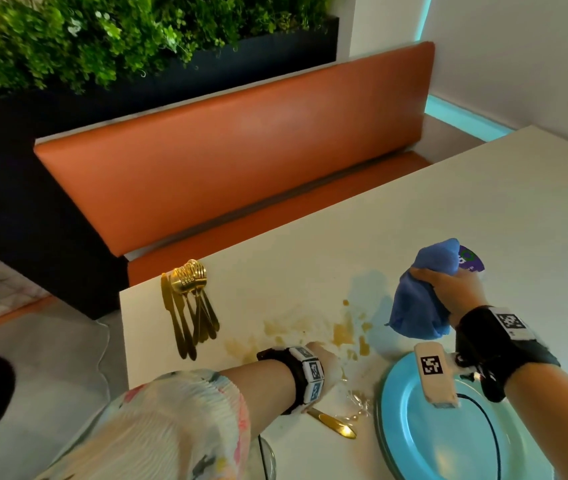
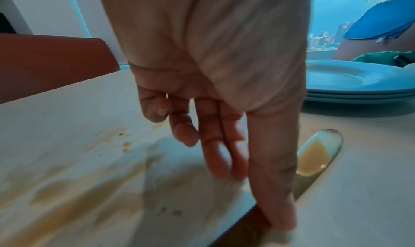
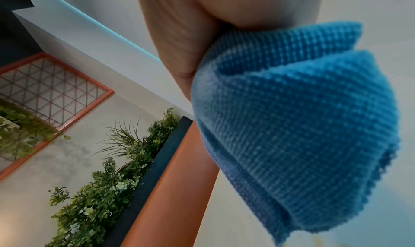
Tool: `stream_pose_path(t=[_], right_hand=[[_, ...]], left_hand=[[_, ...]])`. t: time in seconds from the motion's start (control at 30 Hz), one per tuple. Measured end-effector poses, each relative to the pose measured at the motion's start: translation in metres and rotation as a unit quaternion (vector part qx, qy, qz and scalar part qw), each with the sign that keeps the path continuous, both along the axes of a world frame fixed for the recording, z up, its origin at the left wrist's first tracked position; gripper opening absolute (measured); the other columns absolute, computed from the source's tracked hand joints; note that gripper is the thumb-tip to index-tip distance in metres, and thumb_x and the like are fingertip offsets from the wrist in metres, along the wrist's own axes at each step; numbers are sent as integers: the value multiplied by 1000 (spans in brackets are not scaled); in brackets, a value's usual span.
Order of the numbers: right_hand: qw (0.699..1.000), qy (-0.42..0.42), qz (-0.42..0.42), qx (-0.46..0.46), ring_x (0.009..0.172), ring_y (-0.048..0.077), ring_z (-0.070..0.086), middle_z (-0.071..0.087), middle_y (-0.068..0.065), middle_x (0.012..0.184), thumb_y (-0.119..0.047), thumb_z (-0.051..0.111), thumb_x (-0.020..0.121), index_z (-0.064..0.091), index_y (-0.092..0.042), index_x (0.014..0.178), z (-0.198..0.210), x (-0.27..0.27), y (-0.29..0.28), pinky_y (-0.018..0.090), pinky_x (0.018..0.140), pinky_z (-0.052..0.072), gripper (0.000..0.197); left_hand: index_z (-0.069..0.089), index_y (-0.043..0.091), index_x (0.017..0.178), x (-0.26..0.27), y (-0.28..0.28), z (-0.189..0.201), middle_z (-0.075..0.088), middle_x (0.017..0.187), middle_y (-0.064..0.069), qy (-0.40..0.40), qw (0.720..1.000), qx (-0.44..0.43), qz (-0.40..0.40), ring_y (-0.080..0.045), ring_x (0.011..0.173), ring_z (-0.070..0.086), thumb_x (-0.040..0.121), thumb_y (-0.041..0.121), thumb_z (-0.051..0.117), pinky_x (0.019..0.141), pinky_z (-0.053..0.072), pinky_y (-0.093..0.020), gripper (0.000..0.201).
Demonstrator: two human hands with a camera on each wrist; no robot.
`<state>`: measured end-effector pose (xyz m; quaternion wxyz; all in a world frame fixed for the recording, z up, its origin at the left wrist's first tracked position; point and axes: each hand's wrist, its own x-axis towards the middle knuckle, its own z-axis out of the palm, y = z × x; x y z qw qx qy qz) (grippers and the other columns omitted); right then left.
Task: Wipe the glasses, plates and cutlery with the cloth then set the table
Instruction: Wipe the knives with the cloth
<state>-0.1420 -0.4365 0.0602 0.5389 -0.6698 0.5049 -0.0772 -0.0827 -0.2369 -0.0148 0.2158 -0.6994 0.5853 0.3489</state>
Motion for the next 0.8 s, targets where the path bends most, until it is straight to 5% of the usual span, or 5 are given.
stream_pose_path(t=[0.1, 0.27, 0.53, 0.73, 0.8], right_hand=[[1000, 26, 3, -12, 90, 33, 55, 57, 16, 96, -36, 62, 85, 55, -3, 105, 0, 4, 2, 44, 82, 45, 40], [1000, 16, -7, -10, 89, 33, 57, 59, 16, 96, -34, 70, 78, 54, -5, 97, -4, 10, 2, 45, 83, 47, 38], [1000, 12, -8, -5, 98, 37, 57, 58, 22, 105, -35, 67, 82, 51, -3, 104, -14, 12, 6, 51, 94, 46, 42], [1000, -16, -13, -5, 94, 37, 59, 61, 18, 96, -34, 74, 74, 55, -5, 94, -14, 6, 8, 50, 89, 50, 40], [1000, -27, -5, -9, 93, 37, 59, 62, 19, 96, -36, 76, 72, 55, -6, 88, -14, 2, 9, 48, 85, 51, 39]], left_hand=[[54, 4, 60, 2, 3, 2, 48, 62, -4, -8, 1000, -29, -5, -22, 64, 50, 83, 4, 58, 58, 41, -28, 24], [41, 8, 49, 7, 6, 7, 44, 53, -4, 7, 999, -46, 17, -24, 58, 52, 81, -1, 55, 59, 48, -31, 36], [63, 11, 57, 15, 2, 3, 68, 73, -10, -1, 1000, 24, 9, -27, 61, 65, 64, 19, 83, 62, 59, -34, 22], [70, 9, 68, 18, 5, 8, 71, 77, -9, 13, 1000, -14, 1, -28, 70, 68, 67, 15, 80, 71, 59, -36, 12], [73, 7, 88, 24, 4, 15, 70, 90, -10, 41, 997, -43, 42, -29, 86, 67, 72, 12, 76, 77, 54, -31, 17]])
